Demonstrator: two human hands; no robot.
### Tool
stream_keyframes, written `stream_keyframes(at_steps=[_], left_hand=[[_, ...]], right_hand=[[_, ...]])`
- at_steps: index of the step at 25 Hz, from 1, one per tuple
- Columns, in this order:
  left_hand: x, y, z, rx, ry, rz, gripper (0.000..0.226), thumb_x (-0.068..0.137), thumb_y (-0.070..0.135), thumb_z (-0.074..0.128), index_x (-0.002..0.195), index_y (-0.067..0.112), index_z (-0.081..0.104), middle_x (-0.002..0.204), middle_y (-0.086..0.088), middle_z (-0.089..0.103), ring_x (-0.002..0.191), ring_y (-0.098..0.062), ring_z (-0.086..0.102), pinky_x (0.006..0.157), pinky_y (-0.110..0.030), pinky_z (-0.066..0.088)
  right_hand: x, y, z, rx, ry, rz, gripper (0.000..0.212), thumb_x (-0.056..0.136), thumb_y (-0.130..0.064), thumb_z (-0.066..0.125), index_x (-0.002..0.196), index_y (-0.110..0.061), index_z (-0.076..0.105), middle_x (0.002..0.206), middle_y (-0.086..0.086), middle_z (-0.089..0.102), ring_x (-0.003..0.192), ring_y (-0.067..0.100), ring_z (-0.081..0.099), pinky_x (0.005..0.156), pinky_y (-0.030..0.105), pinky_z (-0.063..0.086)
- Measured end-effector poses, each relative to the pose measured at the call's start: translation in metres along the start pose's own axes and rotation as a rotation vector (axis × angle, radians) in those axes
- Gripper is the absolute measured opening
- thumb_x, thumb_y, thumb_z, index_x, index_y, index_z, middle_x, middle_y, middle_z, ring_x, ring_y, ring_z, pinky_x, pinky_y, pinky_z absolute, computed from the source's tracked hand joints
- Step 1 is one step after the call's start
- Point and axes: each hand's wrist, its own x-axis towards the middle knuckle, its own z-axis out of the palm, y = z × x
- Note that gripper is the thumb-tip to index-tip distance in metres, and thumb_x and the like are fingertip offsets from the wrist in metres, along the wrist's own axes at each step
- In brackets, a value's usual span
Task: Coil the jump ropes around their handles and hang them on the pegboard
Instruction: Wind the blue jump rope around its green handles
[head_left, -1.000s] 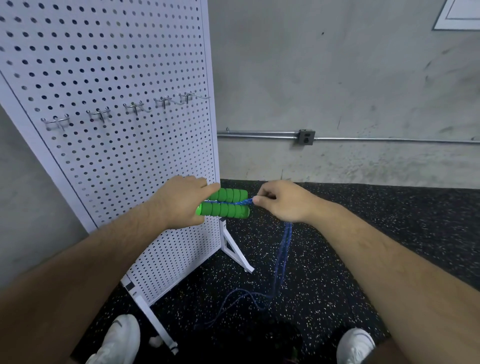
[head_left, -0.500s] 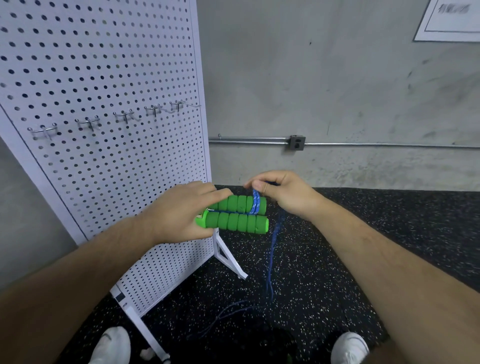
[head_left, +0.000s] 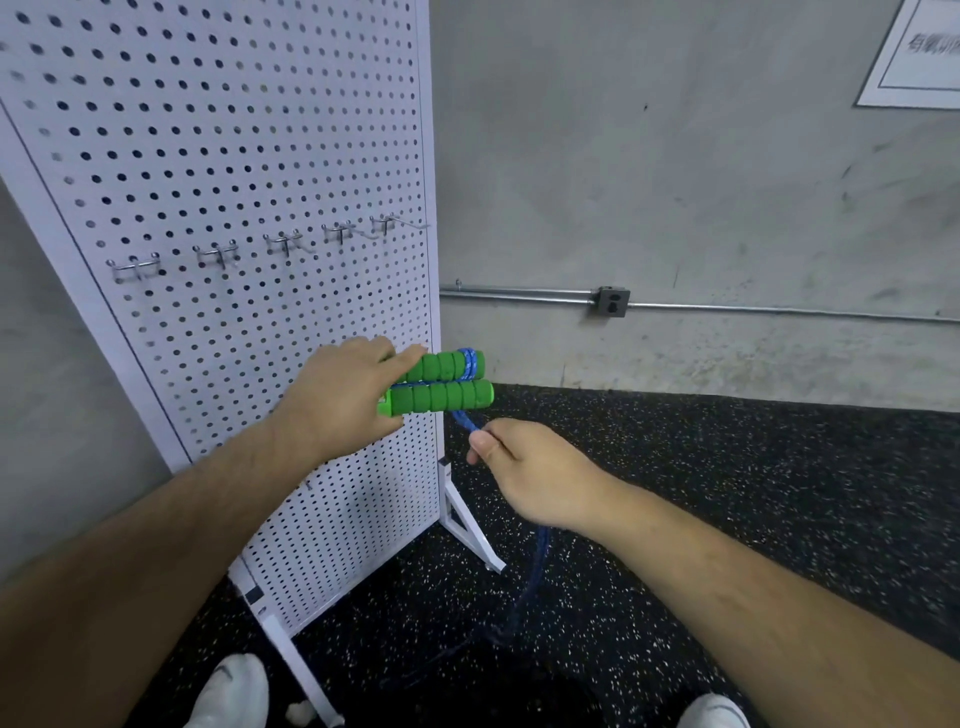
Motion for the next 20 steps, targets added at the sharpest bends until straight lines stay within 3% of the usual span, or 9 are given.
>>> stream_keyframes(at_steps=[5,9,12,14,17,18,20], left_hand=[[-0.003,0.001,0.007,0.031,-0.078,0.065,0.078,0.079,0.046,0.072,0.149,0.027,0.045,0.103,0.003,0.06,0.09,-0.02,0.057,0.074,-0.034,0.047],[-0.002,0.019,0.01,-0.007,-0.059,0.273,0.078,0.071,0.044,0.076,0.143,0.026,0.051,0.097,0.004,0.059,0.084,-0.02,0.058,0.069,-0.034,0.043],[-0.003,0.034,0.007,-0.057,0.014,0.401,0.078,0.069,0.048,0.073,0.14,0.028,0.049,0.097,0.006,0.059,0.083,-0.018,0.058,0.067,-0.034,0.046],[-0.002,0.038,-0.002,-0.095,0.051,0.44,0.072,0.072,0.051,0.06,0.139,0.029,0.047,0.098,0.006,0.059,0.084,-0.018,0.058,0.067,-0.036,0.049],[-0.005,0.04,-0.016,-0.191,0.061,0.407,0.069,0.076,0.051,0.054,0.141,0.029,0.049,0.1,0.007,0.06,0.086,-0.017,0.057,0.071,-0.035,0.049],[-0.006,0.04,-0.019,-0.246,0.07,0.373,0.07,0.076,0.05,0.055,0.142,0.028,0.05,0.1,0.007,0.06,0.086,-0.016,0.057,0.073,-0.035,0.049],[-0.007,0.04,-0.023,-0.31,0.091,0.293,0.07,0.076,0.05,0.056,0.142,0.027,0.05,0.097,0.007,0.059,0.085,-0.015,0.055,0.073,-0.034,0.048]], right_hand=[[-0.001,-0.007,-0.027,-0.132,0.073,-0.038,0.029,0.106,-0.035,0.044,0.1,-0.018,0.067,0.069,-0.01,0.053,0.059,0.001,0.046,0.055,0.023,0.034],[0.005,0.005,-0.043,-0.317,0.194,-0.132,0.025,0.102,-0.038,0.052,0.098,-0.018,0.066,0.08,-0.006,0.06,0.071,0.013,0.052,0.062,0.031,0.036],[0.015,0.025,-0.053,-0.359,0.175,-0.146,0.023,0.099,-0.038,0.058,0.1,-0.018,0.069,0.096,-0.002,0.066,0.087,0.018,0.058,0.074,0.034,0.047],[0.02,0.039,-0.059,-0.251,0.148,-0.149,0.017,0.097,-0.032,0.064,0.1,-0.019,0.074,0.096,-0.005,0.068,0.091,0.015,0.061,0.085,0.036,0.051],[0.021,0.046,-0.055,0.099,0.151,-0.098,0.016,0.097,-0.021,0.065,0.106,-0.018,0.078,0.095,-0.017,0.07,0.091,-0.003,0.065,0.095,0.028,0.052],[0.02,0.045,-0.051,0.236,0.145,-0.059,0.018,0.098,-0.016,0.062,0.109,-0.015,0.077,0.097,-0.016,0.072,0.086,-0.008,0.066,0.093,0.024,0.054],[0.017,0.043,-0.037,0.425,0.101,0.023,0.021,0.099,-0.005,0.058,0.112,-0.009,0.074,0.096,-0.004,0.074,0.069,-0.005,0.066,0.074,0.016,0.057]])
